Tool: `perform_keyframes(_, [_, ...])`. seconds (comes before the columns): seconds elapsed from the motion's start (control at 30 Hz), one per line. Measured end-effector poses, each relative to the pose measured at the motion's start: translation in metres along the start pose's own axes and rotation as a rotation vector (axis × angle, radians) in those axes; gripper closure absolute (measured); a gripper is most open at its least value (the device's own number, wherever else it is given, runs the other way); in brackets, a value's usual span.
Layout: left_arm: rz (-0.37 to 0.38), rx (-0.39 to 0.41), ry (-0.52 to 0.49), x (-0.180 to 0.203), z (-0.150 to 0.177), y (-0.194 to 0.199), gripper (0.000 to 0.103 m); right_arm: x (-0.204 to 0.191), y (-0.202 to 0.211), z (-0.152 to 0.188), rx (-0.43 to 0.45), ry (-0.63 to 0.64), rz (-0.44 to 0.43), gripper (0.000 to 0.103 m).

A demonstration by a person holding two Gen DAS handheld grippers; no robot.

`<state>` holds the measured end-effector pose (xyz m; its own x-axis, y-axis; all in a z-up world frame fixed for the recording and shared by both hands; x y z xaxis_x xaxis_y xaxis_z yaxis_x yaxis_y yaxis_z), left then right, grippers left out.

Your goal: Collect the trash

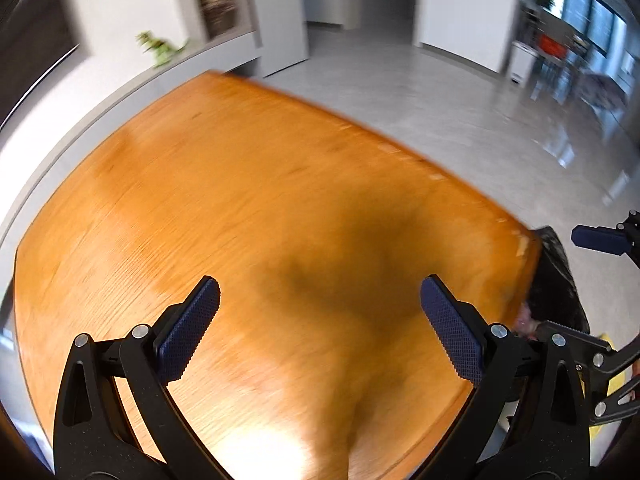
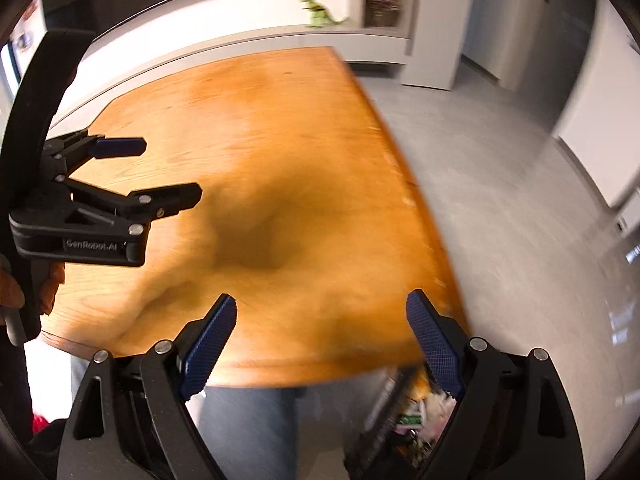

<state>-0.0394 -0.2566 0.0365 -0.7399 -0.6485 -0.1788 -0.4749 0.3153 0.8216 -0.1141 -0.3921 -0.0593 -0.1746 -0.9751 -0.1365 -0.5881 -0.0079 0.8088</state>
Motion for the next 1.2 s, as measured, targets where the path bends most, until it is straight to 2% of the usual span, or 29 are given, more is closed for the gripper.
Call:
perform_keyframes(0.2, [-0.078,-0.031,0.13,-0.066,0.047,0.004,0.006,-0.056,-0.032,-0.022,-0.028,0.068,-0.079,0.015])
perform_keyframes(0.37, [-0.147,-0.042,0.259,-0.118,0.087,0.005,0.006,-0.099,-0.064,-0.04,-0.055,0.088,-0.126,0.003])
perform_keyframes(0.6, [-0.26,-0.042,0.461,-0.185,0.137,0.002,0.006,-0.15,-0.1,-0.053,-0.065,0.127,-0.184,0.003])
perform_keyframes(0.7, [-0.309,-0.043,0.516,-0.201,0.153,0.001,0.006,-0.166,-0.116,-0.056,-0.076,0.144,-0.2,0.003])
perform_keyframes(0.8, [-0.341,-0.056,0.548,-0.212,0.164,-0.003,0.006,-0.18,-0.127,-0.061,-0.048,0.154,-0.191,0.003])
perform_keyframes(1.0, [-0.335,-0.08,0.574,-0.228,0.176,-0.017,0.006,-0.184,-0.143,-0.063,-0.048,0.126,-0.171,0.003])
perform_keyframes(1.2, [-0.324,-0.089,0.583,-0.23,0.178,-0.032,0.006,-0.182,-0.151,-0.063,-0.022,0.155,-0.121,0.003])
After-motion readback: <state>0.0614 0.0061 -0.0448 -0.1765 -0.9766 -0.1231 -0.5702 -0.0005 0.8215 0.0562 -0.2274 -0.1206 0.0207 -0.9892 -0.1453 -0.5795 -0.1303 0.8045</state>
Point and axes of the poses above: each gripper's, at about its wrist camera, not at the fingertips, and y roughly against the way its jaws point, x to its right, z to its underside, the point moved 6 cm from there along -y, roughly the way its jaws point, and after that the axes turned 12 degrees about -y, right-handed, at the moved point
